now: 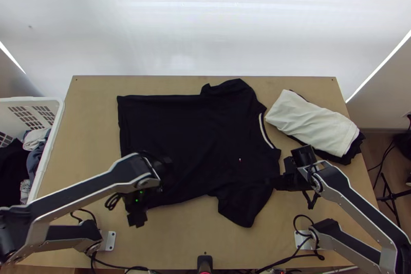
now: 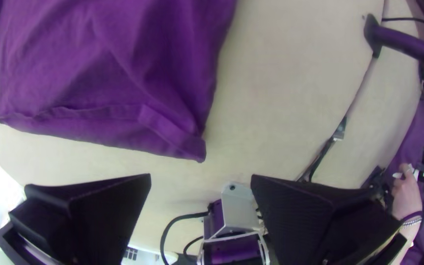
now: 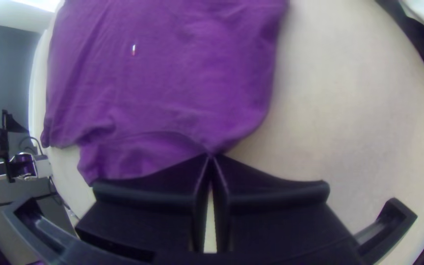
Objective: Fold the t-shirt
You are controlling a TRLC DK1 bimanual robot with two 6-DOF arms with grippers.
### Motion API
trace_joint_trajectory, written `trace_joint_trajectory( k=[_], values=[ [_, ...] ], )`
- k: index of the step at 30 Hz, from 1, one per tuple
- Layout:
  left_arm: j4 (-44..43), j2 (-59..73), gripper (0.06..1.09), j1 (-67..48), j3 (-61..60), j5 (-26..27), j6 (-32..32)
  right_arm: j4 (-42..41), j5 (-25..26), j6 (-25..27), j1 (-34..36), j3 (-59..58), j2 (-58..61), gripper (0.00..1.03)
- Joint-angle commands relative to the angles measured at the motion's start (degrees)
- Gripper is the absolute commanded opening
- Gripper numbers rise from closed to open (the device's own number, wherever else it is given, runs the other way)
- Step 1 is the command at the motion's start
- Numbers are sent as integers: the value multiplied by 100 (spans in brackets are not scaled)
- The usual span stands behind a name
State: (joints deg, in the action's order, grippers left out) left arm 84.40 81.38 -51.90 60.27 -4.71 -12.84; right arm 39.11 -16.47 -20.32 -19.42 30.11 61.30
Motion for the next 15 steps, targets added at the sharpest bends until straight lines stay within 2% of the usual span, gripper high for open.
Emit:
trace_joint_trajectory(
  k=[1, 5, 11, 15],
  values=[
    [-38, 528, 104, -479, -279, -338, 106, 0, -5, 19, 96, 30, -48, 3],
    [-556, 853, 104, -479, -261, -759, 370, -18, -14, 19, 105, 30, -65, 3],
    [-741, 1406, 104, -523, -244, -1041, 1143, -18, -5, 36, 131, 57, -100, 3],
    [-794, 1442, 103, -558, -428, -1129, 1240, -18, -14, 45, 167, 101, -118, 3]
  ],
)
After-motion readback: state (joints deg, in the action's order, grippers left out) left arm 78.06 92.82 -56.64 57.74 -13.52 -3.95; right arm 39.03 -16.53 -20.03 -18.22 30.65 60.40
